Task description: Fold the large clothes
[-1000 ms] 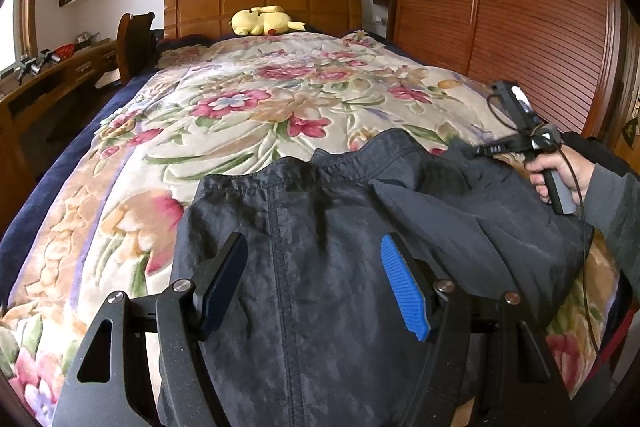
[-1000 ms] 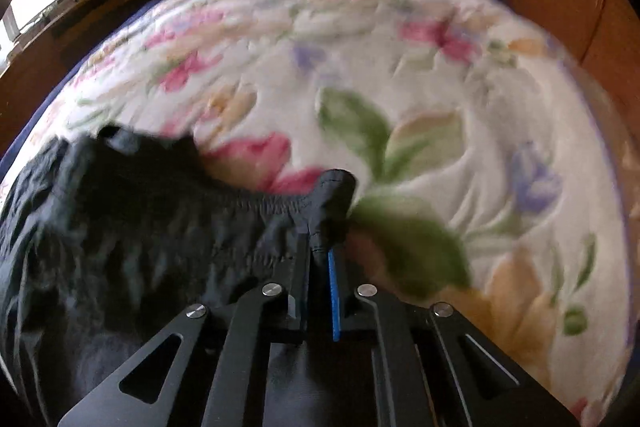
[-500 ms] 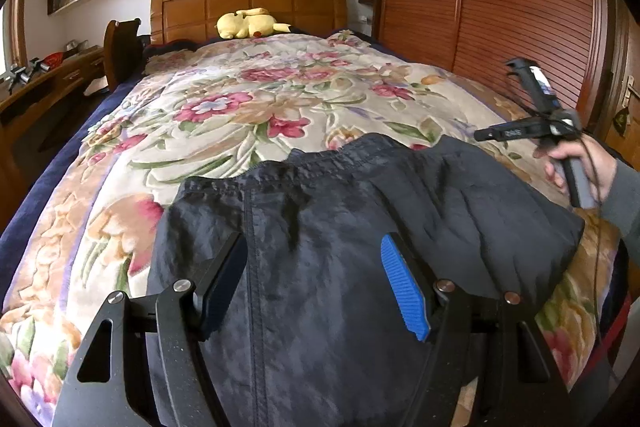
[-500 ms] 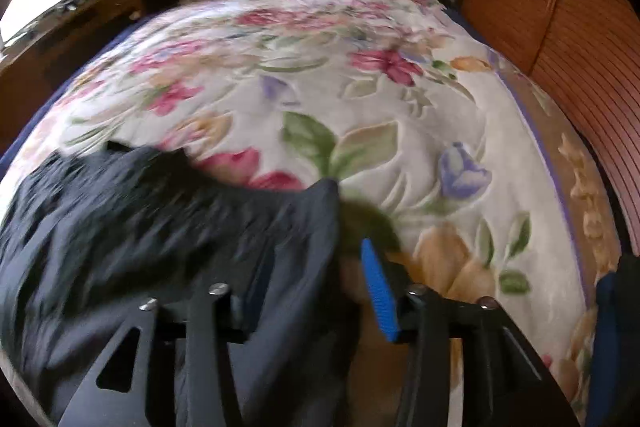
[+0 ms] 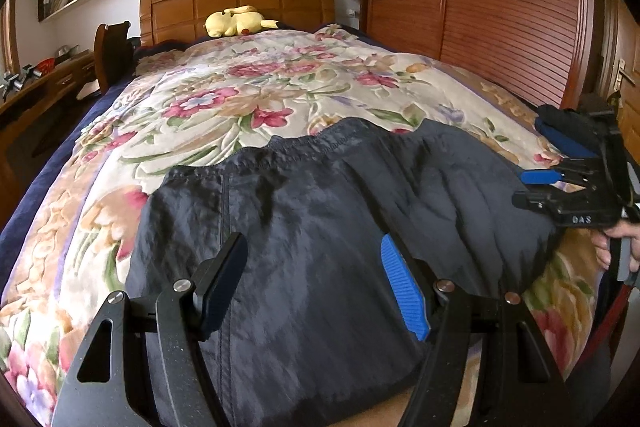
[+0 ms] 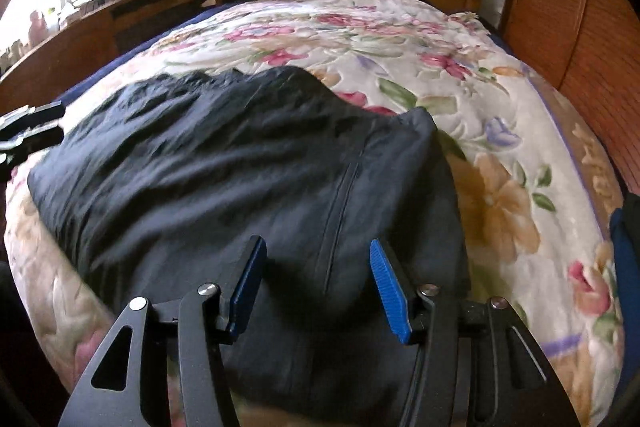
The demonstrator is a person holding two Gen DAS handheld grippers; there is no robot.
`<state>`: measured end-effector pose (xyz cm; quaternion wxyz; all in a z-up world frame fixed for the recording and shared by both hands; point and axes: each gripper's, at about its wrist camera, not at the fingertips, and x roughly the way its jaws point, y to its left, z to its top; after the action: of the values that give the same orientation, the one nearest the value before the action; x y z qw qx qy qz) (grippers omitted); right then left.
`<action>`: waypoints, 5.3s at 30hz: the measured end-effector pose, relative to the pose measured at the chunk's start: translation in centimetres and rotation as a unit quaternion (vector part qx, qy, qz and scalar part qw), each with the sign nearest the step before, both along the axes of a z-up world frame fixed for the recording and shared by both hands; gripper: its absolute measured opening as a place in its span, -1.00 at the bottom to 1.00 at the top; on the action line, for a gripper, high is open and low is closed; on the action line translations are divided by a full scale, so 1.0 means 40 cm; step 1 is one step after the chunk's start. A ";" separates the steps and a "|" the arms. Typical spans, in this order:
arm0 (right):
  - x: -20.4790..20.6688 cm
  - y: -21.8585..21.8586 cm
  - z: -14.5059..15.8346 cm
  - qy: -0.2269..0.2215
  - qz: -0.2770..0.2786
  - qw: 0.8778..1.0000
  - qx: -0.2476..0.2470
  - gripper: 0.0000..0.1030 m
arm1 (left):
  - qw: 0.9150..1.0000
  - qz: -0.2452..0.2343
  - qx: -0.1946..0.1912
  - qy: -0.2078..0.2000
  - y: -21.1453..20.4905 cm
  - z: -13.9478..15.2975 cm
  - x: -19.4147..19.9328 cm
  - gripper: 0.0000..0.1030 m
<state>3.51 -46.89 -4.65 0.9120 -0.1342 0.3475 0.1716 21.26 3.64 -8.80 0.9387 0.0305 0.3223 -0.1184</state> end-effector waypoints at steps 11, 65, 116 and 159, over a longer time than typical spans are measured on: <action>-0.093 -0.042 -0.021 0.003 -0.042 0.999 -0.008 0.08 | 1.000 -0.007 -0.012 0.009 -0.026 -0.023 -0.068 0.37; -0.127 -0.078 -0.099 -0.045 -0.026 0.998 0.025 0.10 | 0.998 0.044 0.024 0.037 -0.086 -0.125 -0.069 0.37; -0.070 0.184 0.275 -0.026 0.019 0.997 0.073 -0.86 | 0.994 0.070 -0.077 -0.032 0.234 -0.011 -0.213 0.37; -0.128 0.581 -0.025 0.066 0.123 0.990 0.008 -0.13 | 0.983 0.114 -0.123 -0.070 0.403 0.025 -0.284 0.37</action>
<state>-1.62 -23.64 -5.66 0.8602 -0.1572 0.3861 0.2936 9.90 19.77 -7.79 0.9630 -0.1138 0.2398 -0.0469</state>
